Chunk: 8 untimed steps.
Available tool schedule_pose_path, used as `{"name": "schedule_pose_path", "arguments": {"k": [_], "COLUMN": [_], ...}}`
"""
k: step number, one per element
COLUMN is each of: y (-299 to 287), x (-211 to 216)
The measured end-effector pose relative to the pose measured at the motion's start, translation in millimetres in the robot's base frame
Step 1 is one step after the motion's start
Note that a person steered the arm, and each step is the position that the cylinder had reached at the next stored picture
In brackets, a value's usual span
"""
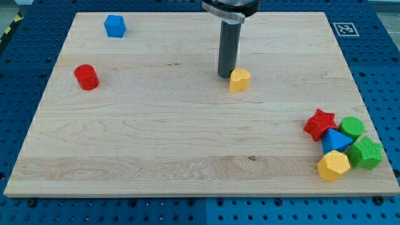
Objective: Move the yellow heart near to the yellow hexagon
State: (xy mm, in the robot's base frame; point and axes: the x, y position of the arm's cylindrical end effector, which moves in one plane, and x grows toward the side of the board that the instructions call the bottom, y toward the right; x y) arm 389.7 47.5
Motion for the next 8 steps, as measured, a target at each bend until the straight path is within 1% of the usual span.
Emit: {"name": "schedule_pose_path", "arguments": {"k": [1,2,3,5,7,8], "y": [12.1,15.4,15.4,16.1,59.7,70.8], "x": [0.0,8.7,26.7,27.2,30.3,47.1]}}
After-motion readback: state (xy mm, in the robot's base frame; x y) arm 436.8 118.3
